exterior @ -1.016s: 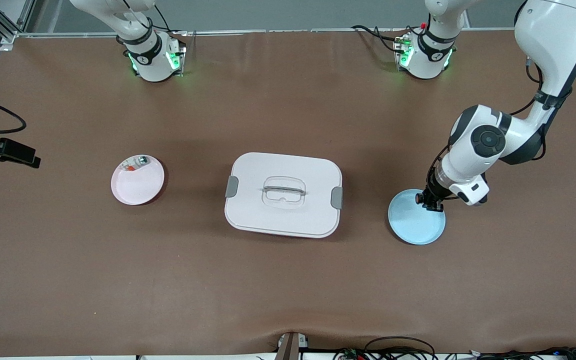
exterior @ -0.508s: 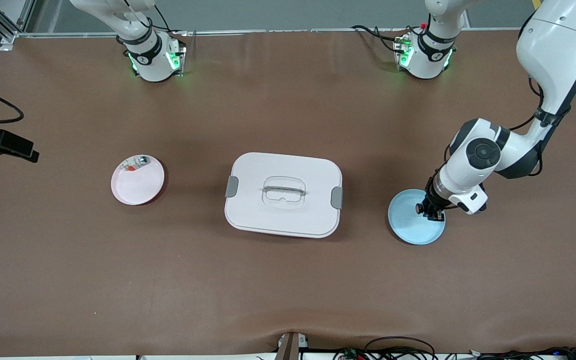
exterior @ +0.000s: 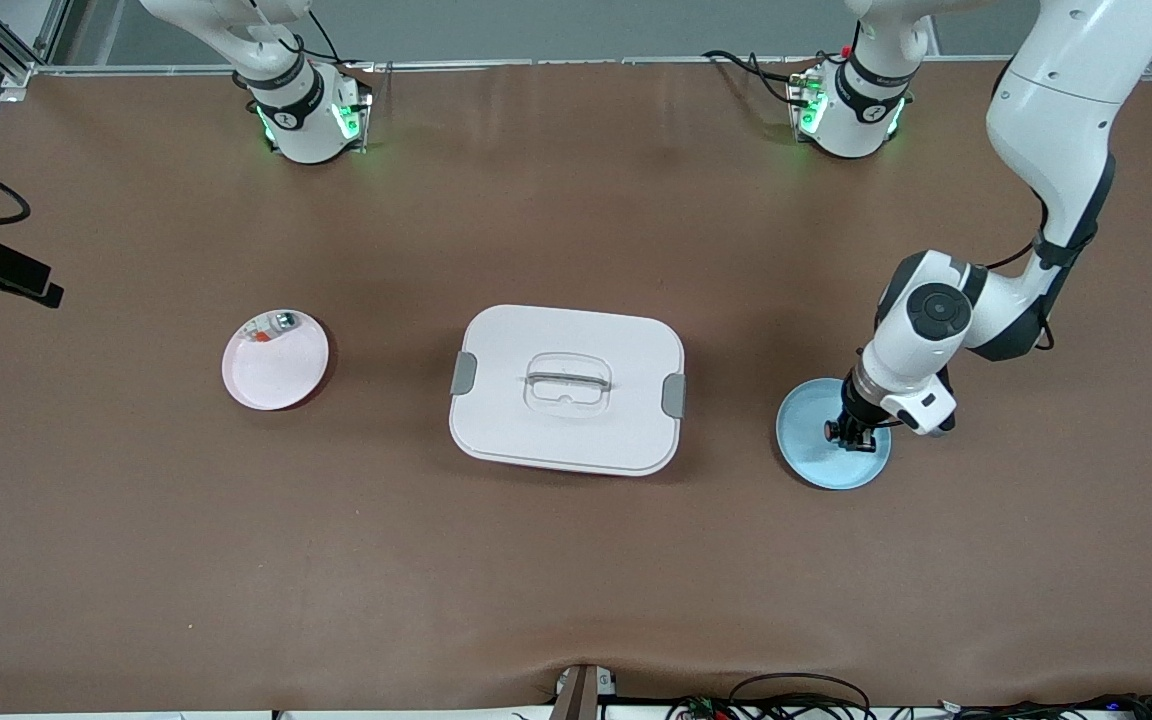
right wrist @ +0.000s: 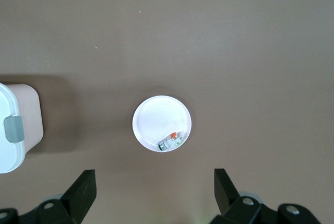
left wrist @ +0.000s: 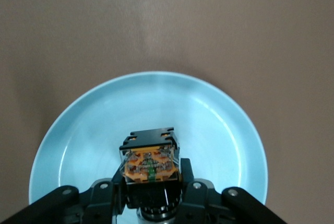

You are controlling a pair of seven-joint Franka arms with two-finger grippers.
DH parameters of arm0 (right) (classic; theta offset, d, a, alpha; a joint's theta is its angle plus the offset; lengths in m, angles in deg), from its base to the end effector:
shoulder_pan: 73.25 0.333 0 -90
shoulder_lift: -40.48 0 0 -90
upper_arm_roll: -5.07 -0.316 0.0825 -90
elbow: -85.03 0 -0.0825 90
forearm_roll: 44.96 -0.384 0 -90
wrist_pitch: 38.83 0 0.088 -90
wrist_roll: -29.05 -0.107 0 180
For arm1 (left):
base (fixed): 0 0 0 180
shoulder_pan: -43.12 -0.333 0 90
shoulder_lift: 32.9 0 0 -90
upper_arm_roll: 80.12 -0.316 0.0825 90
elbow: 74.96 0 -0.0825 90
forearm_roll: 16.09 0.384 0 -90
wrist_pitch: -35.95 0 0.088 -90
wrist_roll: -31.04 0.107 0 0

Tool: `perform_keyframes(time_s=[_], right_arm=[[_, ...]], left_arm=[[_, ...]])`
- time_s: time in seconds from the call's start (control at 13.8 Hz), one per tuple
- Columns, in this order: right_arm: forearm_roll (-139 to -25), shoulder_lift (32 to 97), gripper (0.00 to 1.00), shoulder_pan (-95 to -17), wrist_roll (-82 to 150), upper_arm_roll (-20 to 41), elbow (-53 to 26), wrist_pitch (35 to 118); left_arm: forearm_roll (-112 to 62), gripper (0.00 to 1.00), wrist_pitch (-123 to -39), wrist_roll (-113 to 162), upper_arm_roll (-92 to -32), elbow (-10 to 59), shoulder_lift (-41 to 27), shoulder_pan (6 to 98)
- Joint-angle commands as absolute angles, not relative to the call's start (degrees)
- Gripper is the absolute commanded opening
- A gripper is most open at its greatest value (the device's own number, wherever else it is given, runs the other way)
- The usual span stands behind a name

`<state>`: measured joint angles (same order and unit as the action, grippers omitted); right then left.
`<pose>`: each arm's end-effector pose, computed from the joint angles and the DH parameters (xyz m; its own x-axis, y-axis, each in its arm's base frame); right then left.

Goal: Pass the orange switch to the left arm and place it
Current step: 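Open the left gripper to release the switch on the plate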

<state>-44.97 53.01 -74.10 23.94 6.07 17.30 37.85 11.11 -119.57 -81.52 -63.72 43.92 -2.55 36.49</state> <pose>0.5945 -0.0177 0.6576 0.9907 -0.1209 -0.0618 -0.1206 -0.9927 0.0092 0.5865 -0.1156 0.1920 0.1434 0.9883 0.0520 0.9747 -0.1501 0.1655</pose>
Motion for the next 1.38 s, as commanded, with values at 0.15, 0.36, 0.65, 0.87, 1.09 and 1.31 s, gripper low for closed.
perform_keyframes(time_s=[0.15,0.36,0.65,0.87,1.09,1.31], right_arm=[[-46.1,44.6,1.0,-75.1,22.7,5.9,5.2,44.2],[-46.1,44.1,1.0,-75.3,22.7,5.9,4.6,43.6],[-46.2,43.3,1.0,-75.3,19.6,5.8,4.4,42.3],[-48.0,43.2,1.0,-75.4,19.8,5.9,4.5,41.9],[-50.1,42.6,1.0,-76.5,20.3,5.9,4.6,40.6],[-50.1,42.4,1.0,-76.2,20.4,5.6,4.5,40.7]], left_arm=[[8.8,0.01,-121.1,-77.1,-64.7,45.5,-4.0,37.6],[8.8,0.01,-121.1,-76.4,-64.7,45.6,-3.1,37.4],[8.8,0.09,-121.1,-76.3,-64.7,45.6,-2.8,37.1],[8.8,0.28,-121.1,-76.2,-64.7,45.5,-2.6,37.1],[8.8,1.0,-121.1,-76.4,-64.7,45.3,-3.5,37.3],[8.7,1.0,-121.1,-76.2,-64.7,45.7,-5.7,37.3]])
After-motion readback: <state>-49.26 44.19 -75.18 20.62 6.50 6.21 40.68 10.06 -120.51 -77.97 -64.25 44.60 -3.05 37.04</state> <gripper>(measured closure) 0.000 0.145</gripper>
